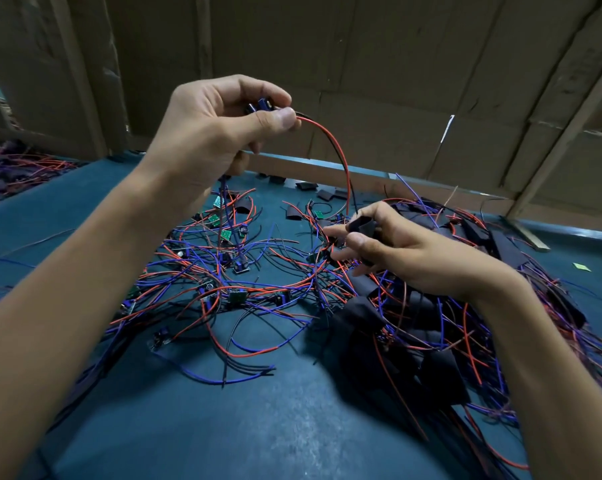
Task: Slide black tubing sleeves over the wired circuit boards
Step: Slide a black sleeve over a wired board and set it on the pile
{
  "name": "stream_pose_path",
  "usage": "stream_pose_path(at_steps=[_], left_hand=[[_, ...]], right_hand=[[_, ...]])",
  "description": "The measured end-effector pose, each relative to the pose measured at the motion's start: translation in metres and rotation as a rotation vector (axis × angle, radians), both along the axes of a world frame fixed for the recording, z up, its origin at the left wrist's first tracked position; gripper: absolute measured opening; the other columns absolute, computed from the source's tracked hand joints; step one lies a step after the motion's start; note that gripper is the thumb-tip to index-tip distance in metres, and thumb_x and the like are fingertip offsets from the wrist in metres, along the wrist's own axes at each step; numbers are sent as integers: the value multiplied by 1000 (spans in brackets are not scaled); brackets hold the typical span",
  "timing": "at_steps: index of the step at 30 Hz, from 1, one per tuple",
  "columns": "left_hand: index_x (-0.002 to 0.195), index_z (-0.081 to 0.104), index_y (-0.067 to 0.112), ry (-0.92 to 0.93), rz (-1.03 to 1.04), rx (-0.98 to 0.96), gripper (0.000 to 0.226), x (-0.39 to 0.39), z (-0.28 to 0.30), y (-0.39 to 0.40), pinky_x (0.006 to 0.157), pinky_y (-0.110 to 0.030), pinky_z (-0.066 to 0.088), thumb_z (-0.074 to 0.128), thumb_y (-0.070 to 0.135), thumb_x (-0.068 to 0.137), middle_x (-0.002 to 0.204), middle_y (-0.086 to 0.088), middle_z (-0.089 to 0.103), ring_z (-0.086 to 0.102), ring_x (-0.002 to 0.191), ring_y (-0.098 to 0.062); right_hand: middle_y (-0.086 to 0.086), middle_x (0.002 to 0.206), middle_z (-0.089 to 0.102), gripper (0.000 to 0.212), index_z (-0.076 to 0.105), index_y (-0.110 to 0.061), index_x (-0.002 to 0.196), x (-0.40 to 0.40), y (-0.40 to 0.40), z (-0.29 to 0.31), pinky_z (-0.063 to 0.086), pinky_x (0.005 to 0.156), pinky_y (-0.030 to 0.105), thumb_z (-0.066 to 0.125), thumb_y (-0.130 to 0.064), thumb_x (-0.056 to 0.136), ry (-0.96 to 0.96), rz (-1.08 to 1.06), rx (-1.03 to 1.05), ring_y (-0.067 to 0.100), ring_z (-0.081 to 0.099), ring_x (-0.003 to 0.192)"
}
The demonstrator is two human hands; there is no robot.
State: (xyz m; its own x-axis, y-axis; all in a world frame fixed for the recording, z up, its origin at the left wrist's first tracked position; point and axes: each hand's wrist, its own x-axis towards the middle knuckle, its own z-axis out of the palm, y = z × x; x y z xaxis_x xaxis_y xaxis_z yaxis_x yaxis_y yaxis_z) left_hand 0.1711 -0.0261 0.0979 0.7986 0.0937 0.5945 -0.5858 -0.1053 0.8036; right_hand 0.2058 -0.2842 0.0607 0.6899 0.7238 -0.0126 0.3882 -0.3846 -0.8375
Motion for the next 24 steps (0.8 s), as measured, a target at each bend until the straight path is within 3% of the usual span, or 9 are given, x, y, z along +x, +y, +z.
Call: stream_pose_path(at_steps=[4,8,16,24], left_hand=[[94,75,21,6,-13,5,12,-1,-2,-4,42,-17,32,80,22,84,93,-14,74,46,59,-10],[95,73,19,38,-25,-11,9,-1,-3,-7,42,-16,32,76,17,86,91,-11,74,44,59,-11],[93,71,19,64,-56,-95,9,0,-4,-5,40,-16,28,74,17,85,87,-7,73,40,58,-11],[93,71,18,31,-40,-58,8,2,-8,-10,41,-16,28,74,13,88,86,-8,72,37,56,-12]], right_hand=[[-3,146,54,19,41,-18,107,-2,1,-1,53,101,35,46,-30,94,43,-2,73,14,58,129],[-1,145,55,27,42,-18,107,-5,3,0,52,104,41,49,-35,86,75,-5,119,18,57,130],[0,145,56,33,41,-13,112,1,0,-3,50,106,47,51,-35,88,104,-42,137,17,60,128],[0,143,59,33,43,-14,111,4,-2,-4,49,107,50,54,-36,89,113,4,213,19,60,128]])
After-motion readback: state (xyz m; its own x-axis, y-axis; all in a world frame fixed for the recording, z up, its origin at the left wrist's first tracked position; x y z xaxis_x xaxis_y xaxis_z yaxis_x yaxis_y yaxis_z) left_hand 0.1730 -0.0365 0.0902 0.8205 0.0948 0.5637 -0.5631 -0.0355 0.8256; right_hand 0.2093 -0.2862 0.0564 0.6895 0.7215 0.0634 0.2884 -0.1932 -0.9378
